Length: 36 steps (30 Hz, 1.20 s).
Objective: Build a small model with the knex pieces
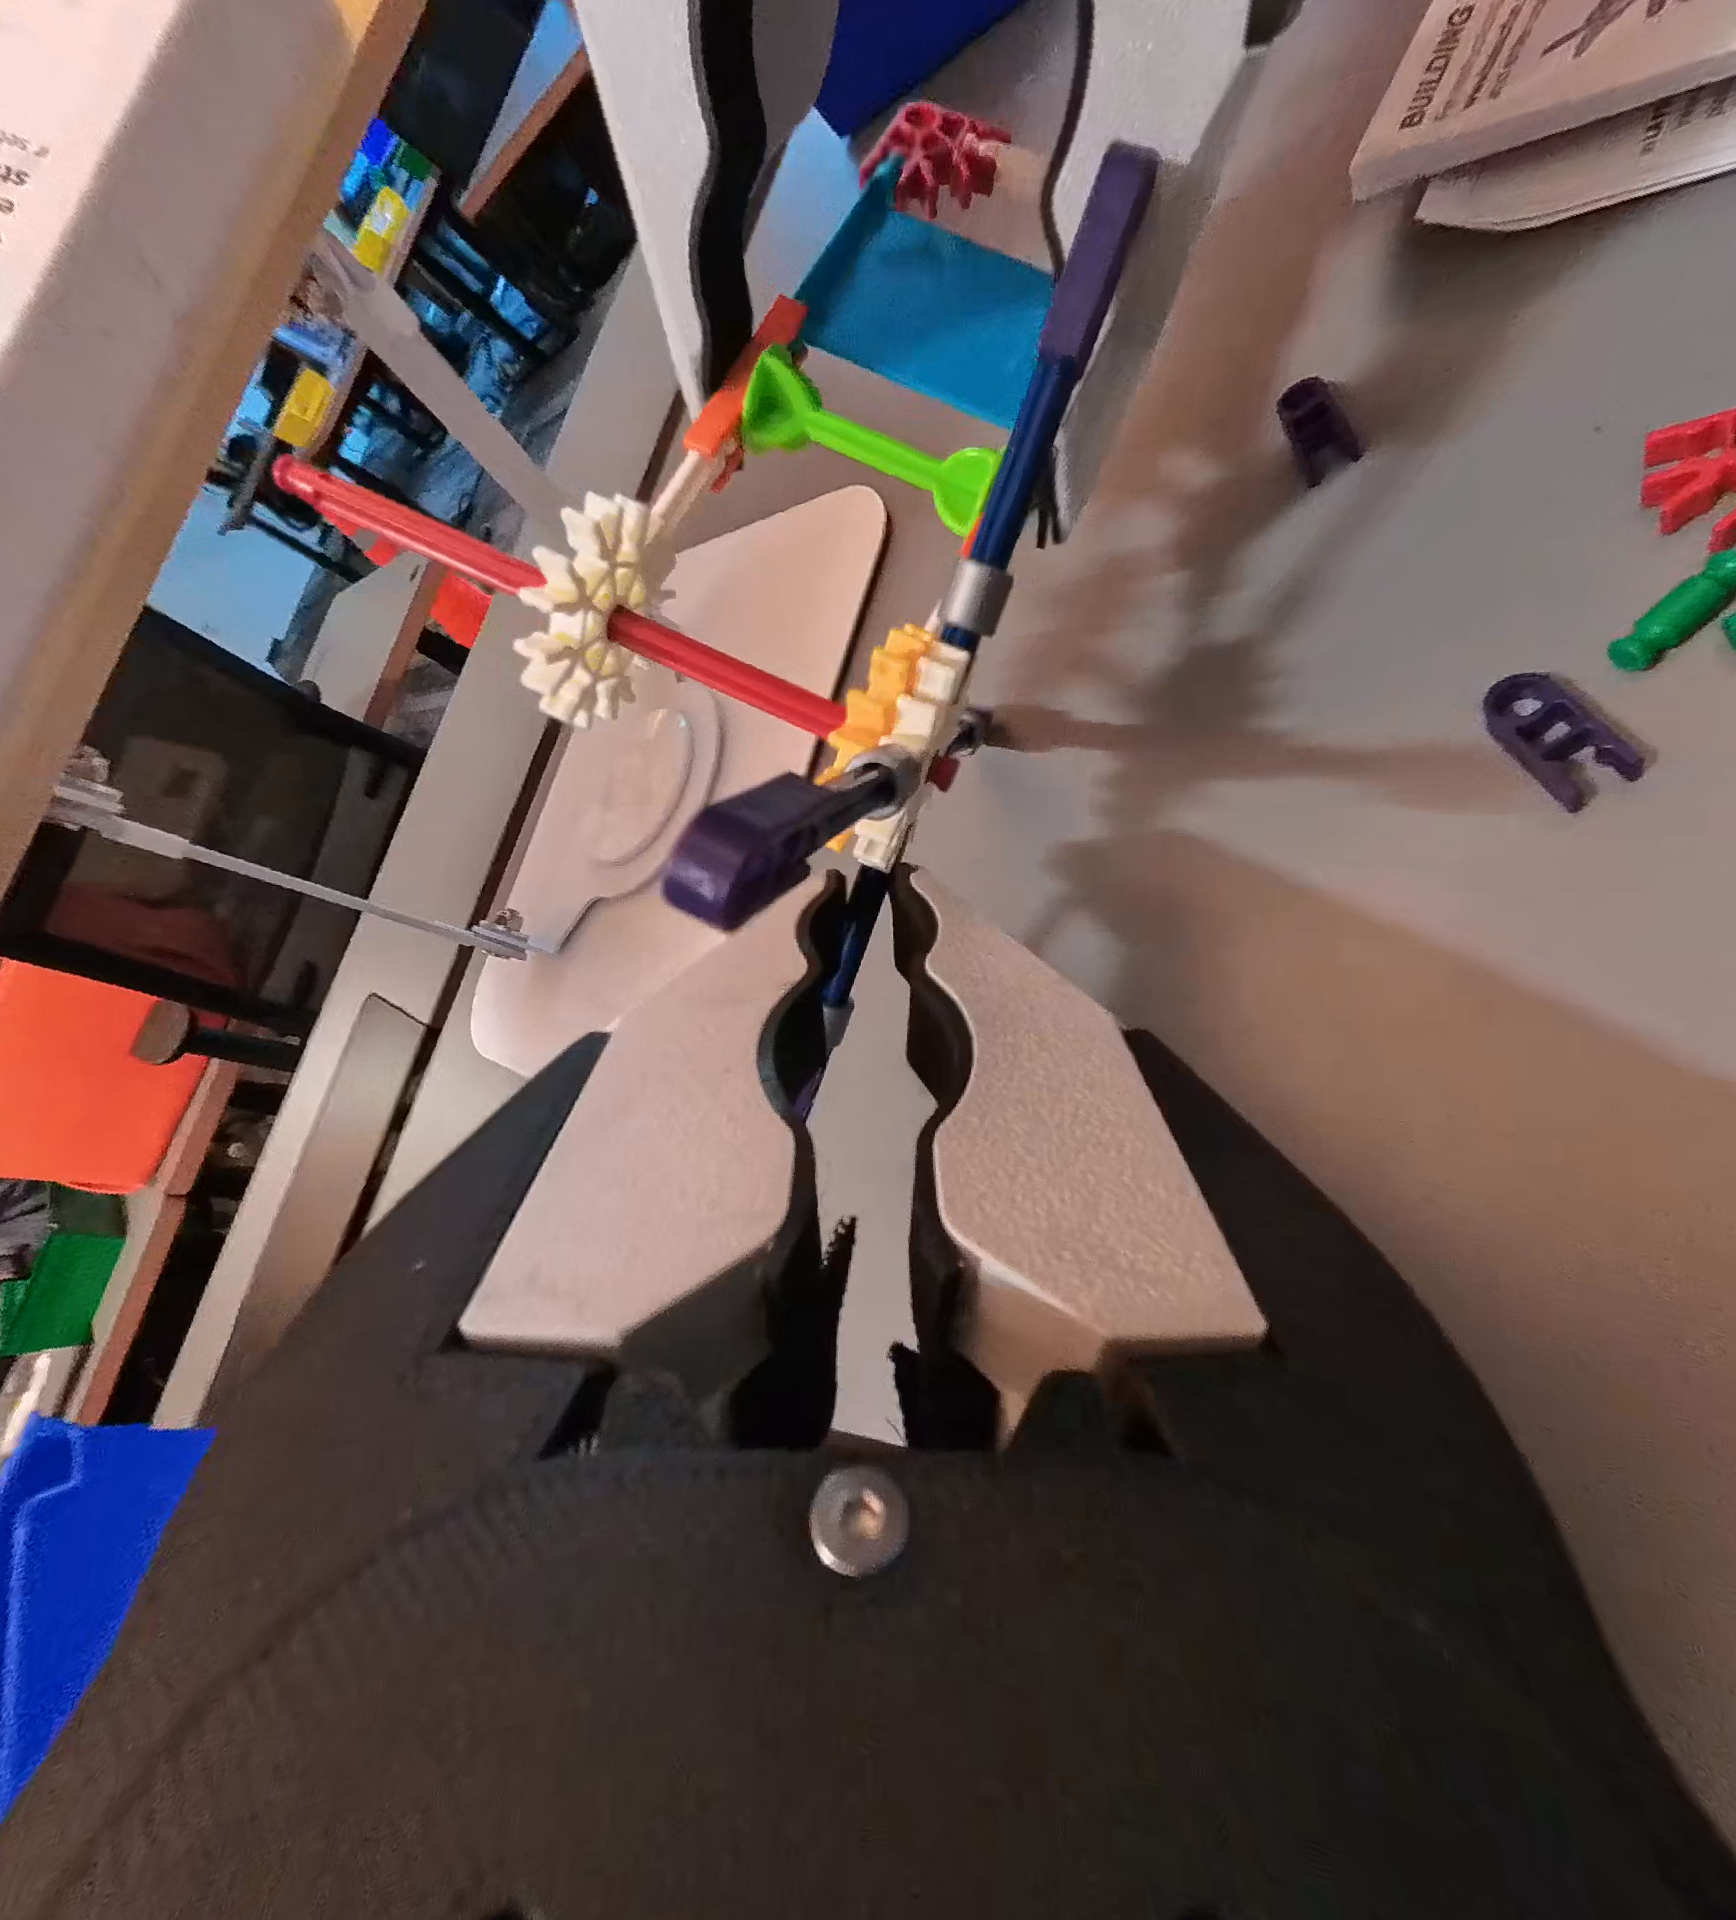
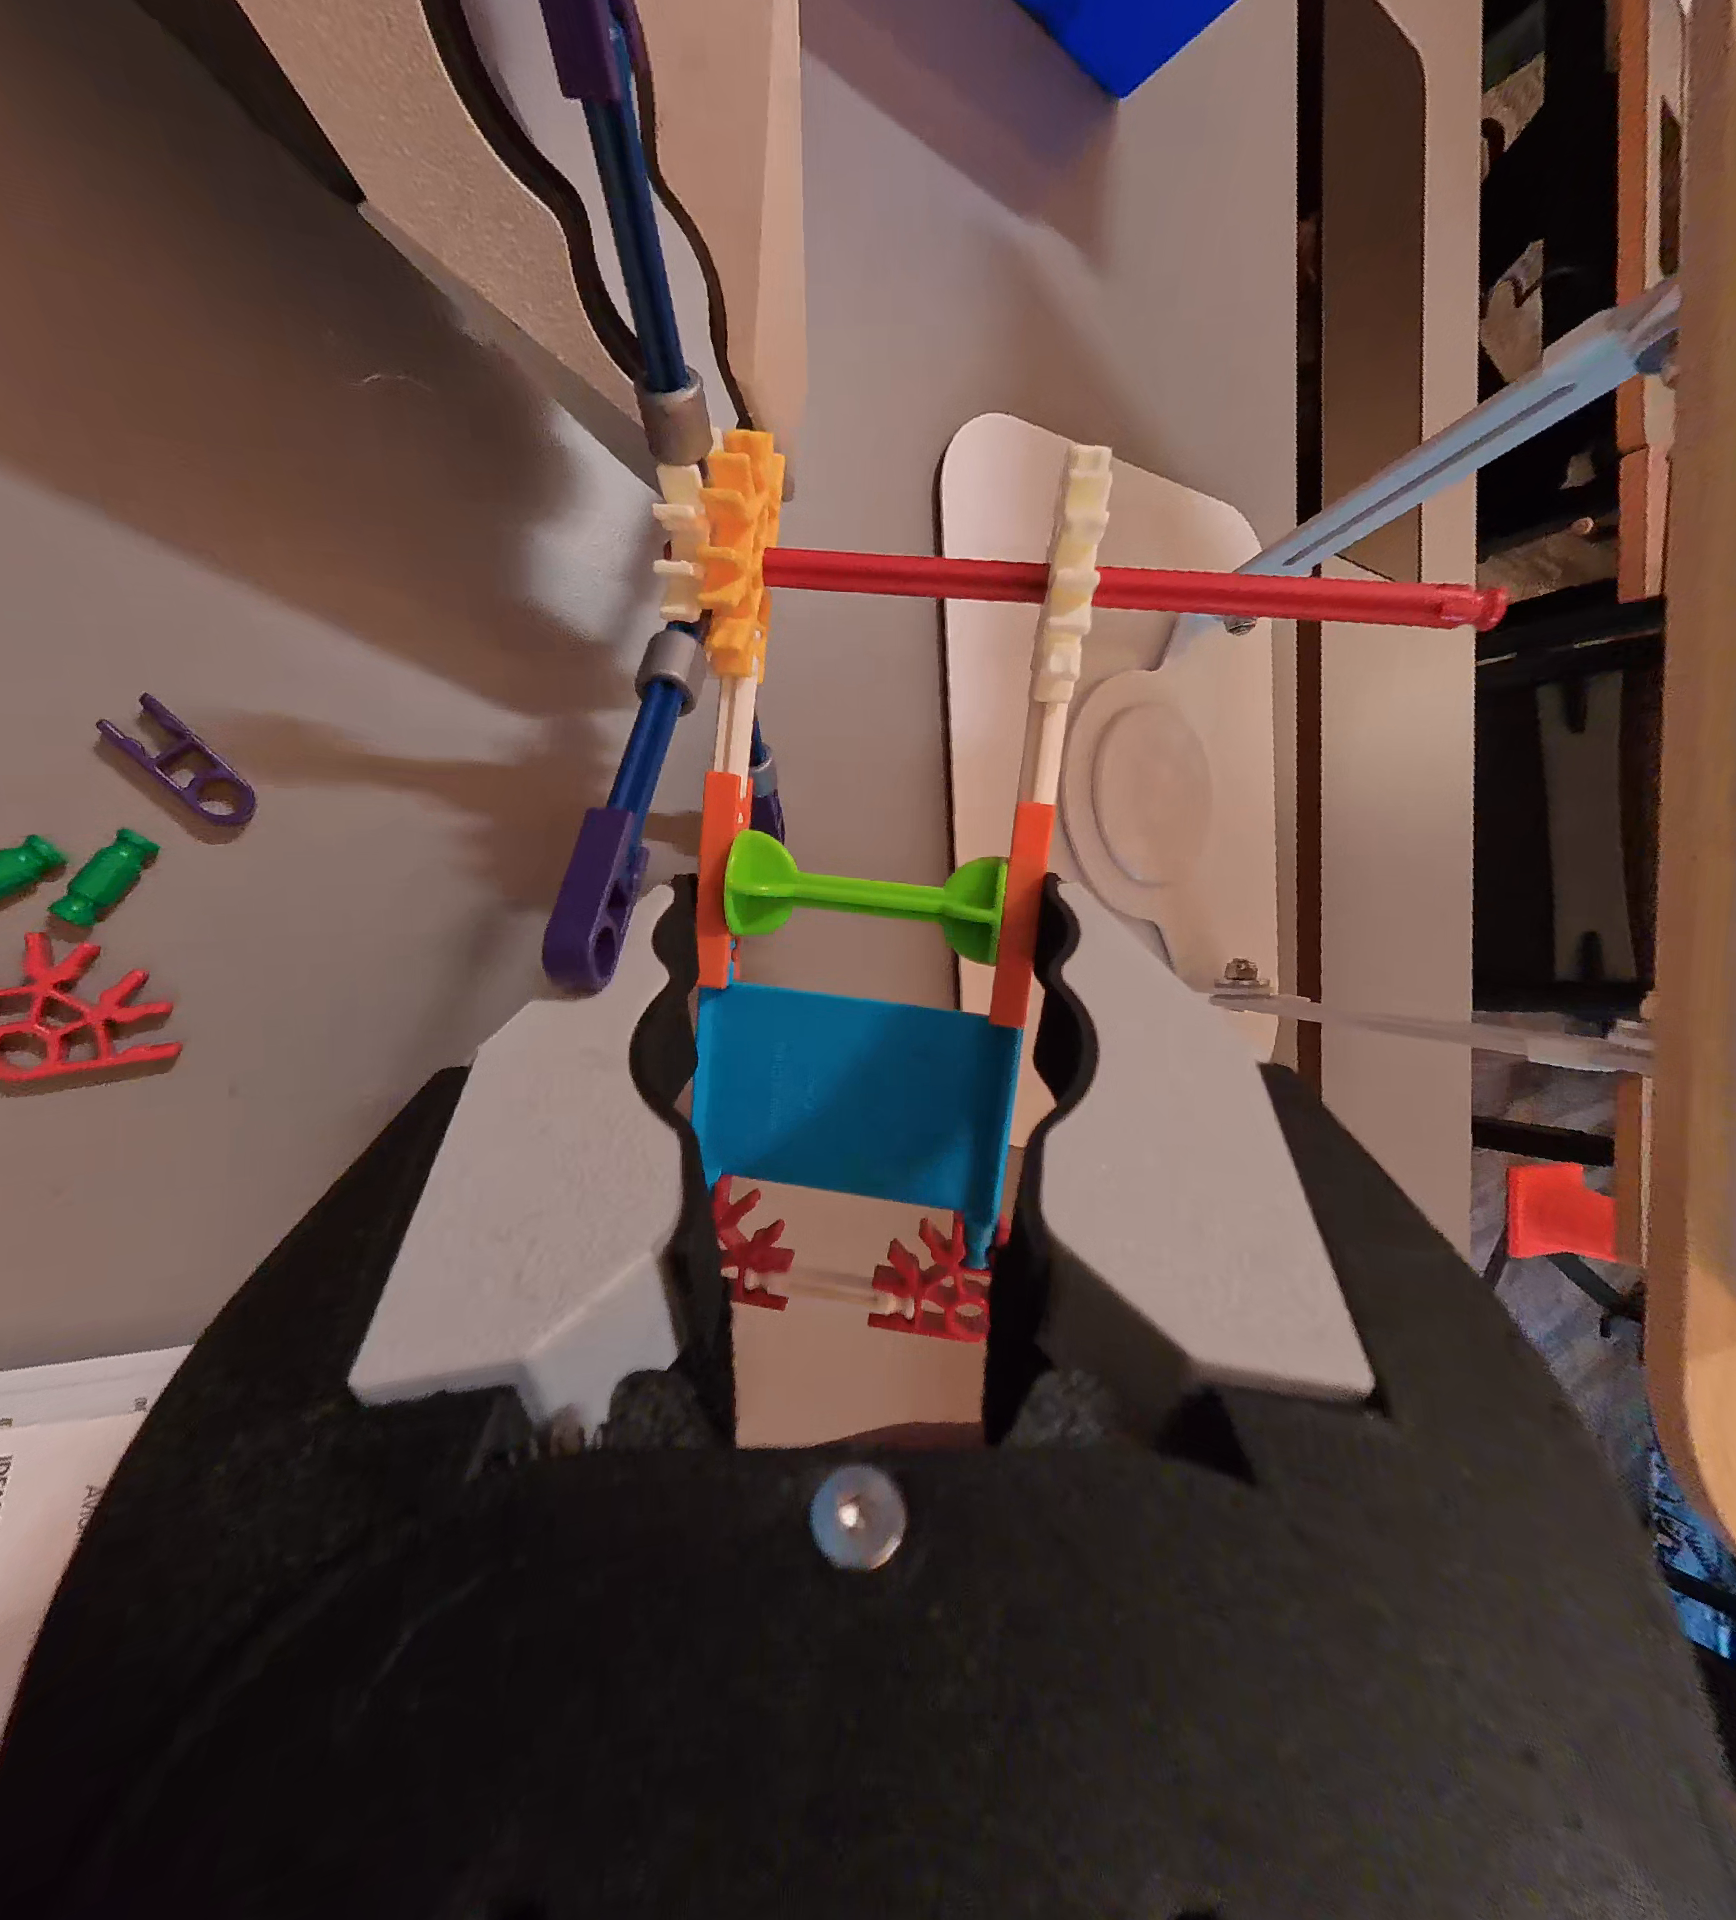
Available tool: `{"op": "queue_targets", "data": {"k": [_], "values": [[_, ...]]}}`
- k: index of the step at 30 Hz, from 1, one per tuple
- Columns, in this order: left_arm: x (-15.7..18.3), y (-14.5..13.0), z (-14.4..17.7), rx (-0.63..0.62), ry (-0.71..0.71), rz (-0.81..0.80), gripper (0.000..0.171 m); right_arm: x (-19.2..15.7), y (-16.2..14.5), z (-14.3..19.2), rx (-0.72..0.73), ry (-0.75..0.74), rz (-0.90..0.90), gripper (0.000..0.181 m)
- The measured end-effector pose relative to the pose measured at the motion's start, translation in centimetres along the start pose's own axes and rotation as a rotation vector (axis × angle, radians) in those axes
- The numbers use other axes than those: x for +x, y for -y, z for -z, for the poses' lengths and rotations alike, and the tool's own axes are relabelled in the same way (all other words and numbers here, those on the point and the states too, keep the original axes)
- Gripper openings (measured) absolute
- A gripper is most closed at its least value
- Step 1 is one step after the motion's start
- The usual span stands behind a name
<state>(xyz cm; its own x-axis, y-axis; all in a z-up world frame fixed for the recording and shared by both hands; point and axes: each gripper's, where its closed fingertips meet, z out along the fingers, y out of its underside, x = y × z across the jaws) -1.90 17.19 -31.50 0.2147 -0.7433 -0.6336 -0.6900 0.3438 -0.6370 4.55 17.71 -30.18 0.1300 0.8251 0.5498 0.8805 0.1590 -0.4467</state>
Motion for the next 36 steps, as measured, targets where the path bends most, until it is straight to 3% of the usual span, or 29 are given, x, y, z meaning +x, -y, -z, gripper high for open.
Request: {"op": "queue_targets", "data": {"k": [8,13,18,20,27,32,36], "values": [[0.2,-0.6,-0.4,0.003,-0.032,0.059,0.012,-0.5,0.3,-0.2,0.061,0.046,-0.029,0.064],[0.0,-1.0,-0.7,-0.017,-0.016,0.083,0.038,-1.1,0.2,-0.7,0.052,0.063,-0.011,0.063],[-1.2,-0.7,-0.6,-0.013,0.055,0.075,0.084,-1.4,0.4,-0.6,0.068,0.084,-0.009,0.063],[-1.7,-0.2,-0.4,0.011,0.089,0.058,0.089,-1.6,0.5,-0.6,0.067,0.091,-0.009,0.063],[-1.1,1.4,0.5,0.084,0.071,-0.05,0.095,-2.4,0.8,-0.1,0.09,0.12,0.053,0.063],[0.2,2.4,1.1,0.141,0.03,-0.124,0.072,-2.5,1.0,0.3,0.092,0.12,0.078,0.063],[0.7,2.7,1.0,0.159,0.02,-0.133,0.068,-2.8,0.5,0.2,0.069,0.129,0.086,0.063]]}}
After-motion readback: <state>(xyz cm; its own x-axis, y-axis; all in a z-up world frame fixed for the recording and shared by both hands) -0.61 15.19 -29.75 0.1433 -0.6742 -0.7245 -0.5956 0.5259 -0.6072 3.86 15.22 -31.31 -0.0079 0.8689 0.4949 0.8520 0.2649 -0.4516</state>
